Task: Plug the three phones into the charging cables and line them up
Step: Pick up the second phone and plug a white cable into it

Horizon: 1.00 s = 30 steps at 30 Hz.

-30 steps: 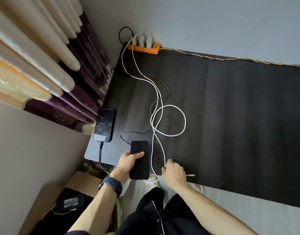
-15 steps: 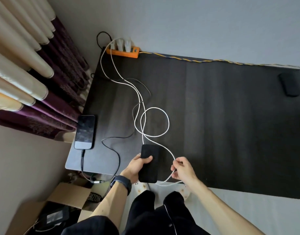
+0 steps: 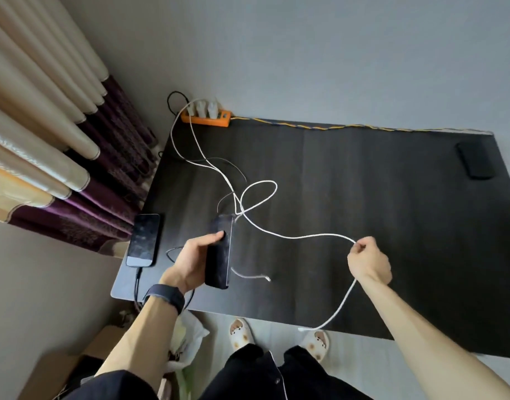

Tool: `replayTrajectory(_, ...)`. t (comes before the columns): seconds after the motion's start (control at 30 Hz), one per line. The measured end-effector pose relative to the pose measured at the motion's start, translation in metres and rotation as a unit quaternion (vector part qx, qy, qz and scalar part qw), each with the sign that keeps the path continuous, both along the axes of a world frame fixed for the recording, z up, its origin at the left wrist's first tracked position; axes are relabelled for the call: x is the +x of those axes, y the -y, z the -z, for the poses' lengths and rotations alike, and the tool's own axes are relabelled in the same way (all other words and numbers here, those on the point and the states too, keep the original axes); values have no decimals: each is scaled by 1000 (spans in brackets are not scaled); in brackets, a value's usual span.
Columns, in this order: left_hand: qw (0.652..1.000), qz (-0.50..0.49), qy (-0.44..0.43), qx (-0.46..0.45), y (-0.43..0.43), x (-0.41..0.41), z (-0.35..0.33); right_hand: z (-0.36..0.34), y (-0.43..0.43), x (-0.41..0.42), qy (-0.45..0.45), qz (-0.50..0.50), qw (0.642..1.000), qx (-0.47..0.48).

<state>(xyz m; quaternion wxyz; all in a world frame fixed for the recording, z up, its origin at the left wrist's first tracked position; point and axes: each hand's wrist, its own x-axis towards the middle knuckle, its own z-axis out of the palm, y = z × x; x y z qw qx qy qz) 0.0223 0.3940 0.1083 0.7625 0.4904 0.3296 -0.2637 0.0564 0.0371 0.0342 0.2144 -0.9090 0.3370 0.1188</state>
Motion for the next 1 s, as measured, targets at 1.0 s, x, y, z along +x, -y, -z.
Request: replayTrajectory(1.0, 994, -69, -19, -82, 60, -20, -20, 9, -116, -60, -245, 136, 755, 593)
